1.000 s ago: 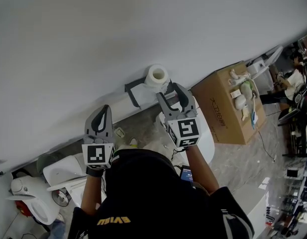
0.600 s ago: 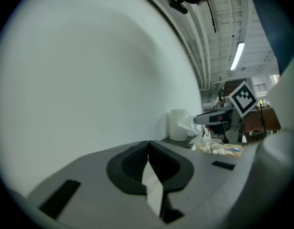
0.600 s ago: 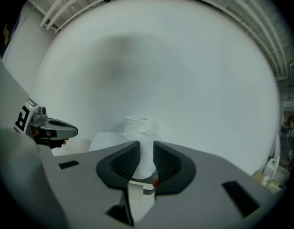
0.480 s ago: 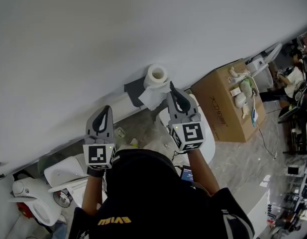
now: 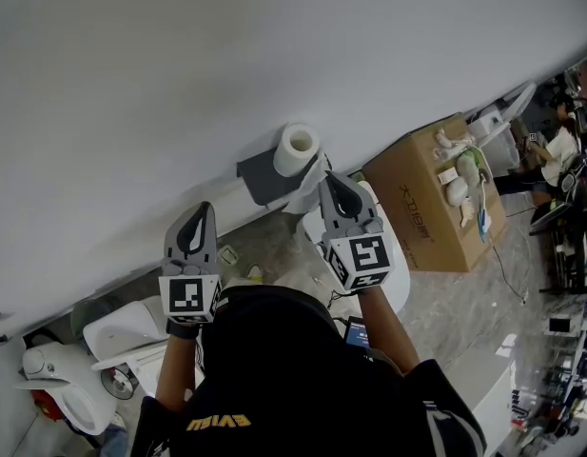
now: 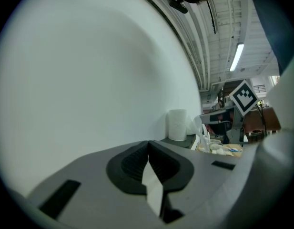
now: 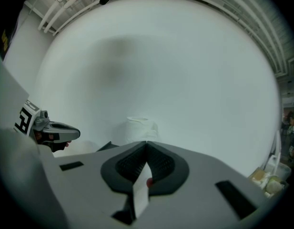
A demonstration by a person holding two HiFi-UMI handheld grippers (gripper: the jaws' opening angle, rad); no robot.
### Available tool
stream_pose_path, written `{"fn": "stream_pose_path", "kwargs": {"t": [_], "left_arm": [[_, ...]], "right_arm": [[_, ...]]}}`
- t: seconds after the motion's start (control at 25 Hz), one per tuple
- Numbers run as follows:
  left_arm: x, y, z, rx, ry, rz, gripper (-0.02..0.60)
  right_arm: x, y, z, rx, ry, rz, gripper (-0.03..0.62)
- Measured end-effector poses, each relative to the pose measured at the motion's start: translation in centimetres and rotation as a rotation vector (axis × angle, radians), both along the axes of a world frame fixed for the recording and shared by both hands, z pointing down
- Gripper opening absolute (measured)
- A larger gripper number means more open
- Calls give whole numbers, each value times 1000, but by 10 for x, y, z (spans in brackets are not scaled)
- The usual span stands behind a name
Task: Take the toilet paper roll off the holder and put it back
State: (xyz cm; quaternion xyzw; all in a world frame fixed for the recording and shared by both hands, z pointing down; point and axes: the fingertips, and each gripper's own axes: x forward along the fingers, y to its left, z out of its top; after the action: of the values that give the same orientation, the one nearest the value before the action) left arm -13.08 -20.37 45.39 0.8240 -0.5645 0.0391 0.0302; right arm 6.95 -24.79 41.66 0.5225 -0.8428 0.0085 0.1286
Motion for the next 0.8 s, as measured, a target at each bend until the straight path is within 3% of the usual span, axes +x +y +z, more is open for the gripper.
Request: {"fn": "stream_pose_path", "kwargs": {"t": [0.8], "left_arm": [[-2, -2, 1, 1, 4, -2, 12]], "right_arm": [[-1, -2, -1, -6, -5, -10, -6]]}}
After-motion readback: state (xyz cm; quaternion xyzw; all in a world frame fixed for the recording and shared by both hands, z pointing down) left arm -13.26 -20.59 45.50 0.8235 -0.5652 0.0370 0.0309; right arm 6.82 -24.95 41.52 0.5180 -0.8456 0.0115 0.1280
